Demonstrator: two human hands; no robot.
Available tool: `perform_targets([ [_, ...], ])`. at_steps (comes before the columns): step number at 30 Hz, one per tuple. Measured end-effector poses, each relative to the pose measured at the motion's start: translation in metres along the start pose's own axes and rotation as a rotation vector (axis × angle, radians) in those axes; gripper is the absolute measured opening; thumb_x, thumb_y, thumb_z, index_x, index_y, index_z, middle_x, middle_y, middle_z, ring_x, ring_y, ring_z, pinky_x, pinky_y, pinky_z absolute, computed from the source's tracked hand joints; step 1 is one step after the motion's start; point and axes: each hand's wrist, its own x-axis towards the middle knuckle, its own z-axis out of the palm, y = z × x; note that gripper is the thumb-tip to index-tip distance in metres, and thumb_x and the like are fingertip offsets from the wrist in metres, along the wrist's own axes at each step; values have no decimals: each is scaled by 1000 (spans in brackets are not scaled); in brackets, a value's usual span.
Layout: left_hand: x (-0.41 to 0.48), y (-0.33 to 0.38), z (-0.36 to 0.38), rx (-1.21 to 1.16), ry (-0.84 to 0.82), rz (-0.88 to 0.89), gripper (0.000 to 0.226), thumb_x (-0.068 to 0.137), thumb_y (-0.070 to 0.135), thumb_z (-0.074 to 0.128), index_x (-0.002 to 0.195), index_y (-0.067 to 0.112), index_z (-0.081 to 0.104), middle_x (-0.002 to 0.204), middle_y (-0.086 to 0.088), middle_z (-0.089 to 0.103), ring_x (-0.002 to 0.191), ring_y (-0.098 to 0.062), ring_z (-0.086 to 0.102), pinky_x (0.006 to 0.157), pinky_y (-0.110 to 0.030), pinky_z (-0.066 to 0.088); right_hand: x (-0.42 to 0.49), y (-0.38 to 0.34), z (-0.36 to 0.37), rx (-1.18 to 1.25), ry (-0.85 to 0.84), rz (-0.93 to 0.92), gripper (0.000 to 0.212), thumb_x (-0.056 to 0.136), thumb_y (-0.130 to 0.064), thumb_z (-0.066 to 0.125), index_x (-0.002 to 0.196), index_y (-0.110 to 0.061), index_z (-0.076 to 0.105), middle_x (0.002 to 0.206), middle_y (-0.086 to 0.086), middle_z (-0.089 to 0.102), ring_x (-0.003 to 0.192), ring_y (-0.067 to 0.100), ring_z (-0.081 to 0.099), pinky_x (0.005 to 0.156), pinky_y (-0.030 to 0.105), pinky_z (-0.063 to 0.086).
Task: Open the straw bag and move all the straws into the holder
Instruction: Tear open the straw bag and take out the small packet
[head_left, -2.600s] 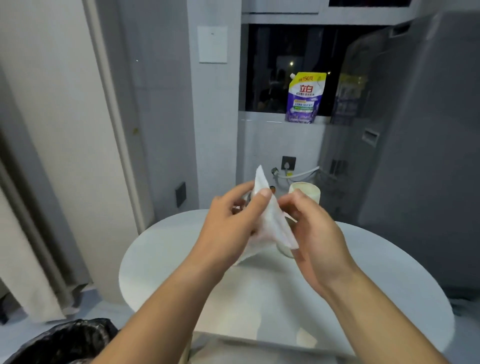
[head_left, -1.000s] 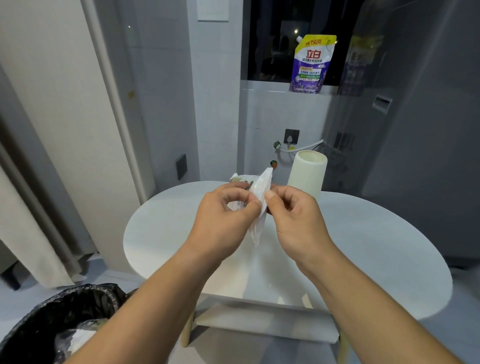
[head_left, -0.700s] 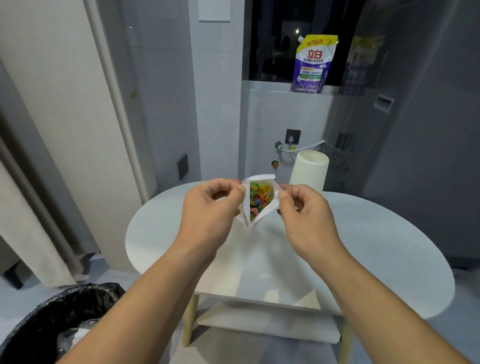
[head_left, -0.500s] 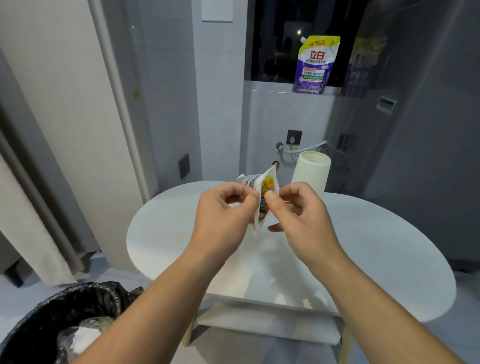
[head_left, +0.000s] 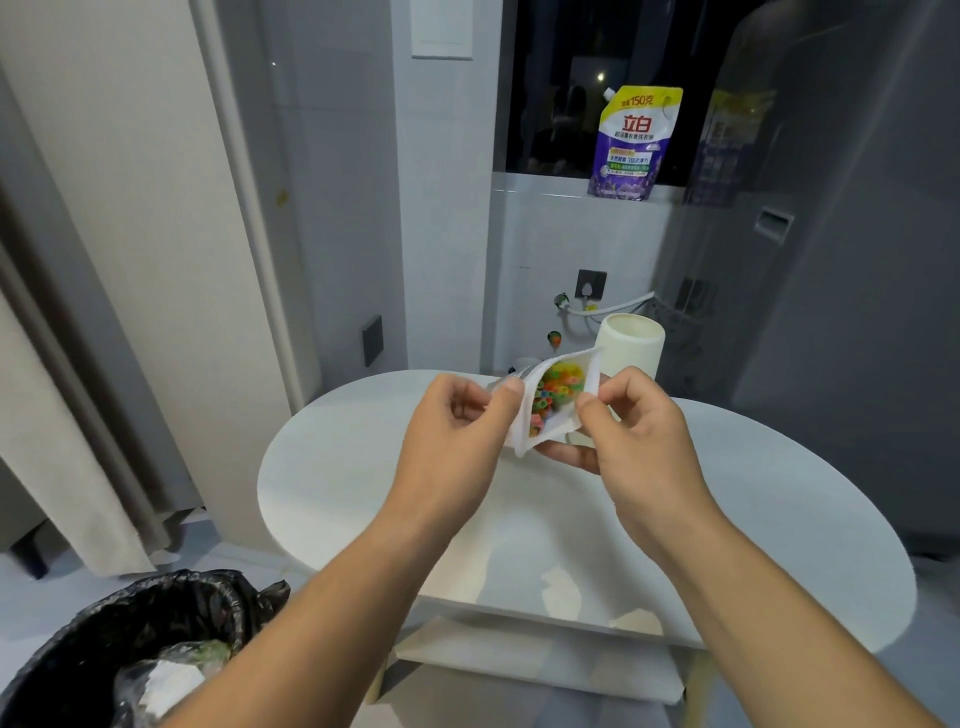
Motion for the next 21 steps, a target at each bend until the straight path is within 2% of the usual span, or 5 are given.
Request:
perform_targets([
  [3,5,-7,-1,-72,-50,-391,65,90,70,62,122,14,57,104,-4,62,96,-18,64,88,-44,62,2,-3,-2,138,5,7,20,98,3,51,80,-2,44,109,22,68,90,27,76,72,41,63],
  [6,11,-18,-1,-522,-303,-652,91,81,83,60,131,8,61,117,-17,71,110,-30,72,97,-53,60,2,-6,-1,261,-16,46,27,98,5,49,73,-5,44,87,20,69,84,29,74,73,41,62],
  [11,11,-18,11,-1132,-353,-538,97,85,82,52,145,6,63,141,-25,67,135,-39,62,120,-51,41,-10,-13,9,549,-155,199,30,99,7,45,71,-4,45,82,19,73,78,31,75,64,35,63],
  [19,24,-5,18,-1124,-106,-408,46,99,51,60,104,6,72,93,-16,79,88,-33,76,99,-50,55,-12,4,12,655,-133,372,27,96,10,45,72,-1,50,79,20,72,82,39,75,72,45,63],
  [21,28,-2,22,-1078,-82,-361,36,102,43,59,100,9,70,83,-11,80,75,-27,79,89,-47,57,-8,12,9,699,-100,450,13,97,1,49,89,6,58,94,26,71,88,43,74,71,46,63],
])
